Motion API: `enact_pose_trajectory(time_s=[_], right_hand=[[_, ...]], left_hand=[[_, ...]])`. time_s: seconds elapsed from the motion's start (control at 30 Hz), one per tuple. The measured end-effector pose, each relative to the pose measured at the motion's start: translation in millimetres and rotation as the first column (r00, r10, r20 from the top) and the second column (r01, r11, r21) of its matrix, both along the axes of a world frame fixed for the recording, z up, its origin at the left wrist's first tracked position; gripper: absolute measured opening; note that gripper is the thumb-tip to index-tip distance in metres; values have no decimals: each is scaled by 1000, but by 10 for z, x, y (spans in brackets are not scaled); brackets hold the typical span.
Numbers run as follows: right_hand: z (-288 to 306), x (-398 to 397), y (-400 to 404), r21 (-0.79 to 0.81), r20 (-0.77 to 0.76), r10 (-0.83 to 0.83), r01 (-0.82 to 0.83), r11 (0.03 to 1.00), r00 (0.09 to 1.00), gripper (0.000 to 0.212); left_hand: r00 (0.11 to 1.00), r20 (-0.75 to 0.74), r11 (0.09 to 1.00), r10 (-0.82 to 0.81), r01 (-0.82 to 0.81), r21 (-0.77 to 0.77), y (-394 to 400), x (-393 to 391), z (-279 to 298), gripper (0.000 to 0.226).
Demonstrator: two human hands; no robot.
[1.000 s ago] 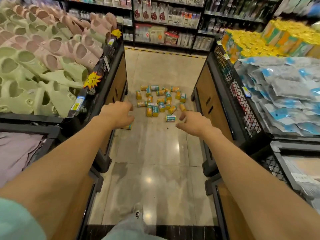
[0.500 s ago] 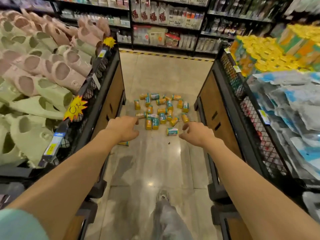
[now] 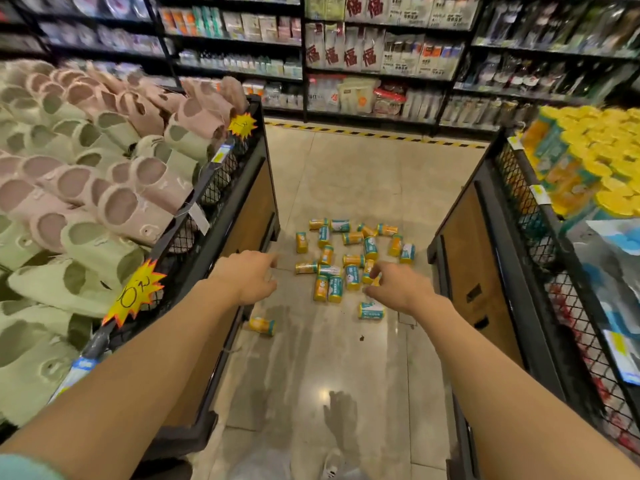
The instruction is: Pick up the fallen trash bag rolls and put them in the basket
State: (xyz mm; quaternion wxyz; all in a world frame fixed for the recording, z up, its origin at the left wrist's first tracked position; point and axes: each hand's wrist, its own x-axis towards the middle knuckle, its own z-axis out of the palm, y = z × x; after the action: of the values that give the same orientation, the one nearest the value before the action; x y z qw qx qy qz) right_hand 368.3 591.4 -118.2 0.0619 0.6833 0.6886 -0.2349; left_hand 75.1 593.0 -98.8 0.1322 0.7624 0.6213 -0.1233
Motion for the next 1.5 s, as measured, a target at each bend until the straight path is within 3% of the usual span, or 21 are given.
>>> enact_pose_trajectory(time_s=[0.3,0.57,0.87,0.97,1.1,1.2,1.4,1.5], right_hand=[[-297,-489,1106,-69,-7,20,-20,997,1000,46],[-498,-1037,2058,-138,-80,-47,36,990,996,31],[-811,-1228,2803,-195,-49,64,-73,978,997,43],[-1019,-1185,3074,-233,-69,90,-103,967,994,55],[-1286,-1076,3436,-287,-125,95,-128,949,988,58],[-1575,-988,3699,-313,-135,98,-137,940,986,60],[-2276,-978,4038,-380,-142,67,-117,918,988,64],[-2791,-1033,4142,-387,-181,-36,-37,921,983,66]], left_hand=[[988,76,990,132,-128,-63,878,-457,-486,36],[882,270,916,386,-333,-221,1638,-960,-790,44],[800,262,835,539,-467,-292,1980,-1105,-1046,42],[700,283,751,655,-562,-348,2053,-1039,-1157,41],[395,395,544,830,-733,-409,2129,-872,-1366,47],[333,368,475,868,-770,-425,2239,-765,-1656,33],[203,313,345,928,-786,-513,2435,-688,-2387,36],[-1,295,184,956,-779,-599,2531,-681,-2970,32]])
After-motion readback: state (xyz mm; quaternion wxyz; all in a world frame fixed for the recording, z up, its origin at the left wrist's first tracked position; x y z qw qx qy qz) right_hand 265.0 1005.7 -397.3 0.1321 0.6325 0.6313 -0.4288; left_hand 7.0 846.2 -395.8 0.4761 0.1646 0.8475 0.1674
